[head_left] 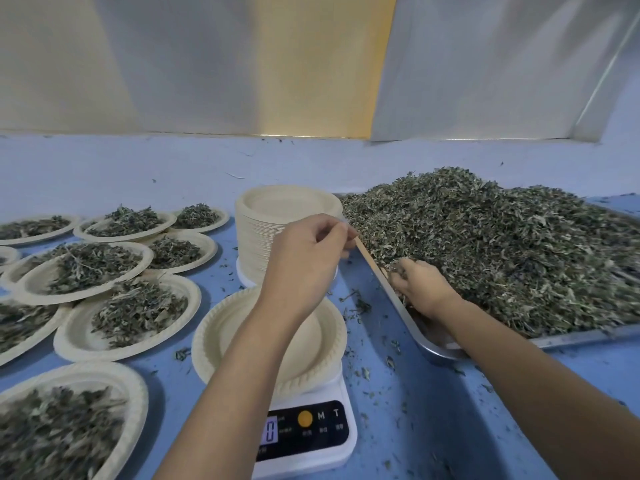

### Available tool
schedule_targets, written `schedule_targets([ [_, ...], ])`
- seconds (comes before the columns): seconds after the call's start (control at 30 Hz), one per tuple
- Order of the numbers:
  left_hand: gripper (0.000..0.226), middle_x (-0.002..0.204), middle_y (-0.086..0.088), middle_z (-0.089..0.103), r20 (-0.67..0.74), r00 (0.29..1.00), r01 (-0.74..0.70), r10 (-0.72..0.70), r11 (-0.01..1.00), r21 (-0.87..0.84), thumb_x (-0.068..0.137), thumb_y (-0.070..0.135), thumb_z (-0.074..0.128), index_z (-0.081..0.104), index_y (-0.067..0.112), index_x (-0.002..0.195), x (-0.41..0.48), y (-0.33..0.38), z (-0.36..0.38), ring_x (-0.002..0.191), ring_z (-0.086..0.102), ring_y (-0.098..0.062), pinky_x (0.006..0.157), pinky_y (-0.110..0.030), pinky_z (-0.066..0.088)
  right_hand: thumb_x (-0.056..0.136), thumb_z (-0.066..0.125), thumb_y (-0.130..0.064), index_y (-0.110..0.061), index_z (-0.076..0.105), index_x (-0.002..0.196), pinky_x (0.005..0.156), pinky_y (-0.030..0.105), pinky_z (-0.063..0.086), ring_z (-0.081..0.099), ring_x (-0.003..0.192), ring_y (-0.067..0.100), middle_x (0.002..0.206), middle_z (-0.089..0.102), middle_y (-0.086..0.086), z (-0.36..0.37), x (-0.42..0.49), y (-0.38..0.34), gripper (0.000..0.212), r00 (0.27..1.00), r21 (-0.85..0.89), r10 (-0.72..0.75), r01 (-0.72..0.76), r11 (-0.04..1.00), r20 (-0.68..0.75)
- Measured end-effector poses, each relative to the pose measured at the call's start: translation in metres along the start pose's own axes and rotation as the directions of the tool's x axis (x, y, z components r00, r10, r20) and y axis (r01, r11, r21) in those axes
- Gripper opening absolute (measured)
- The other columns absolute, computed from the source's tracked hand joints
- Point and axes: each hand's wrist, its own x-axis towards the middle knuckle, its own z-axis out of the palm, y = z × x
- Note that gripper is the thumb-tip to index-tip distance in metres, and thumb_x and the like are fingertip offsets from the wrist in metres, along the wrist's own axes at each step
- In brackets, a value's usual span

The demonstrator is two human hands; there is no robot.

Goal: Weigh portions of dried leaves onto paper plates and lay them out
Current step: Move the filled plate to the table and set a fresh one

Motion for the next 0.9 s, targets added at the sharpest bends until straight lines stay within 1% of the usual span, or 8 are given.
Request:
schedule_targets([
  [0.13,0.028,0.072,0.010,0.070,-0.048,0.999,0.018,-0.018,1.000,0.000,0.091,0.014,0.049,0.067,0.024,0.072,0.001,0.001,-0.008,0.064,0.063,0.002,0.060,-0.010,0.043,0.100,0.041,-0.030,-0.013,0.052,0.106,0.046,0.027,0.031,0.043,0.053,0.015,0.070,0.054,0.002,-0.013,-0.002,-0.001,0.021,0.984,0.352,0.132,-0.083,0.932,-0.117],
  [0.3,0.028,0.072,0.010,0.071,-0.112,0.993,0.018,-0.021,0.999,-0.026,0.090,0.015,0.050,0.067,0.025,0.071,0.002,0.005,-0.014,0.067,0.065,-0.001,0.065,-0.020,0.043,0.100,0.040,-0.035,-0.017,0.055,0.104,0.067,0.029,0.049,0.039,0.058,0.001,0.067,0.042,-0.015,-0.029,-0.013,-0.037,0.024,0.983,0.656,0.082,0.049,0.753,-0.167],
  [0.37,0.029,0.070,0.012,0.071,-0.132,0.991,0.007,-0.010,1.000,-0.024,0.090,0.015,0.050,0.067,0.026,0.069,0.002,0.007,-0.015,0.067,0.065,0.000,0.064,-0.018,0.043,0.101,0.041,-0.031,-0.024,0.052,0.083,0.050,0.014,0.039,0.044,0.048,-0.004,0.053,0.051,-0.016,-0.034,-0.023,-0.066,0.022,0.977,0.669,-0.048,0.178,0.721,-0.208],
  [0.43,0.029,0.069,0.012,0.070,-0.181,0.983,-0.004,-0.002,1.000,-0.031,0.089,0.015,0.051,0.066,0.028,0.068,0.002,0.010,-0.019,0.071,0.066,-0.001,0.065,-0.019,0.044,0.100,0.044,-0.026,-0.025,0.052,0.078,0.045,0.010,0.035,0.048,0.047,-0.008,0.056,0.058,-0.018,-0.035,-0.035,-0.096,0.023,0.958,0.670,-0.179,0.284,0.686,-0.223],
  [0.67,0.026,0.072,0.006,0.071,-0.404,0.912,-0.001,-0.067,0.986,-0.165,0.087,0.013,0.048,0.066,0.022,0.070,0.008,0.014,-0.050,0.071,0.065,-0.006,0.067,-0.022,0.045,0.096,0.050,-0.028,-0.012,0.054,0.082,0.057,0.024,0.033,0.046,0.062,0.009,0.069,0.055,-0.003,-0.014,-0.064,-0.155,0.022,0.851,0.442,-0.519,0.497,0.747,-0.079],
  [0.73,0.026,0.072,0.005,0.071,-0.422,0.903,0.001,-0.078,0.984,-0.179,0.088,0.013,0.047,0.066,0.020,0.071,0.008,0.013,-0.053,0.069,0.064,-0.006,0.066,-0.021,0.044,0.097,0.049,-0.032,-0.008,0.057,0.081,0.057,0.027,0.033,0.045,0.061,0.012,0.068,0.055,0.002,-0.010,-0.068,-0.160,0.029,0.828,0.420,-0.560,0.519,0.744,-0.031],
  [0.8,0.026,0.073,0.004,0.071,-0.431,0.898,0.001,-0.084,0.982,-0.189,0.088,0.012,0.046,0.066,0.018,0.072,0.008,0.012,-0.054,0.069,0.063,-0.007,0.065,-0.021,0.044,0.096,0.046,-0.040,-0.020,0.058,0.070,0.056,0.031,0.033,0.043,0.057,0.012,0.062,0.053,0.006,-0.008,-0.069,-0.160,0.035,0.831,0.386,-0.556,0.507,0.771,0.017],
  [0.9,0.026,0.073,0.002,0.071,-0.424,0.901,0.006,-0.090,0.981,-0.195,0.088,0.012,0.046,0.066,0.017,0.074,0.009,0.011,-0.054,0.070,0.064,-0.009,0.065,-0.022,0.044,0.092,0.039,-0.054,-0.019,0.049,0.058,0.053,0.033,0.029,0.036,0.047,0.008,0.051,0.045,-0.001,-0.008,-0.068,-0.159,0.050,0.864,0.364,-0.503,0.461,0.809,0.023],
])
